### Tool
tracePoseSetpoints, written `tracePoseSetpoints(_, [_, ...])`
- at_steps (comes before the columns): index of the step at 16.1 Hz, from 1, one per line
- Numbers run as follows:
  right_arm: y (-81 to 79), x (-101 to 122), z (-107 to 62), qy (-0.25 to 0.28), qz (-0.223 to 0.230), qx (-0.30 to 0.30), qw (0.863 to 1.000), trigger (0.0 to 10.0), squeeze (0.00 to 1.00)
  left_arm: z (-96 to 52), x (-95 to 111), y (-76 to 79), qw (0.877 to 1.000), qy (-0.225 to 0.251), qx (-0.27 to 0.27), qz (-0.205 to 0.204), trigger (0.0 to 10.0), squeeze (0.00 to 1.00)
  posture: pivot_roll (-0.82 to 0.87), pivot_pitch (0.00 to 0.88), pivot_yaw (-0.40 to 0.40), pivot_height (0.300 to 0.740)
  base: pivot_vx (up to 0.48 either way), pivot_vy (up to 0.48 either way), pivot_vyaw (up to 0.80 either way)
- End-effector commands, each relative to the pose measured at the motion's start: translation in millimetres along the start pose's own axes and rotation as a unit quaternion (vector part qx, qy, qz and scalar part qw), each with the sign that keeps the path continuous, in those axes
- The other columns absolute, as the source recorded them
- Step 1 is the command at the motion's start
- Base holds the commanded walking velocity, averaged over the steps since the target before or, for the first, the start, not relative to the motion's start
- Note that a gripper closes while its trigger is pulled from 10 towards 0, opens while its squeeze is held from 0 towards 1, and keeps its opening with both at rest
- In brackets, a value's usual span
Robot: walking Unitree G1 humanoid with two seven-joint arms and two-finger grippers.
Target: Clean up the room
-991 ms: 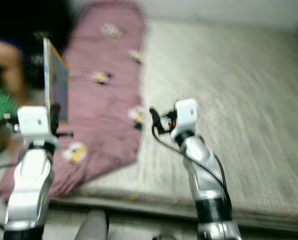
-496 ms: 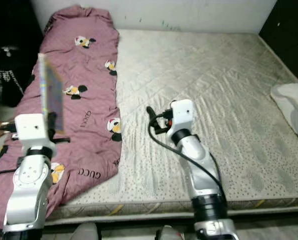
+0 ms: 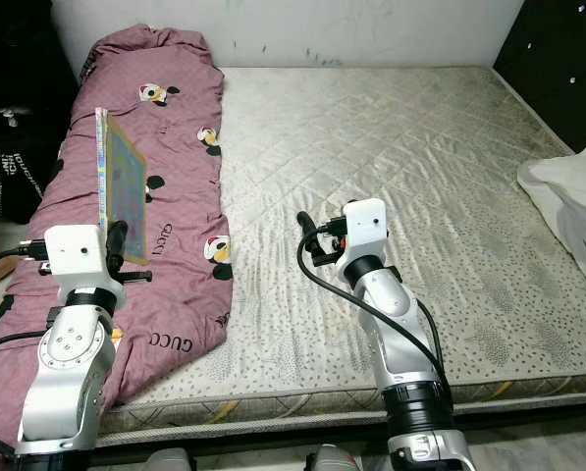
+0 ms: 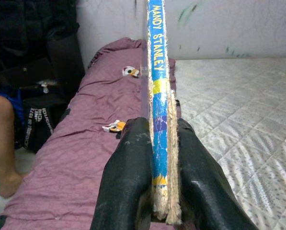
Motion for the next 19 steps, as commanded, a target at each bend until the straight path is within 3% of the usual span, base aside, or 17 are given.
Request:
tracePoseSetpoints(1, [2.3,1.9,0.9,0.004,-0.004,-0.003,1.0,10.0,0.0,2.6,7.0,0.8,1.0,0.02,-0.004,-0.005,10.0,0.0,0.0,0.0,-0.015,0.74,0.0,-0.24,0.0])
tracePoseSetpoints(19, [4.0,-1.4,0.4,0.0,-0.011,-0.001,1.0,10.0,0.0,3.9,7.7,4.0,1.0,0.023,-0.006,-0.016,10.0,0.0,0.0,0.0,-0.021,0.74,0.0,-0.293,0.0])
Point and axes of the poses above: a point about 5 cm out from each wrist's last joint towards the gripper, its own z axis pointing out of the wrist towards the gripper, its own x axis along the axis of the wrist's last joint, y = z × x, the point moved 1 cm from there along z, pointing out of the wrist towards the gripper
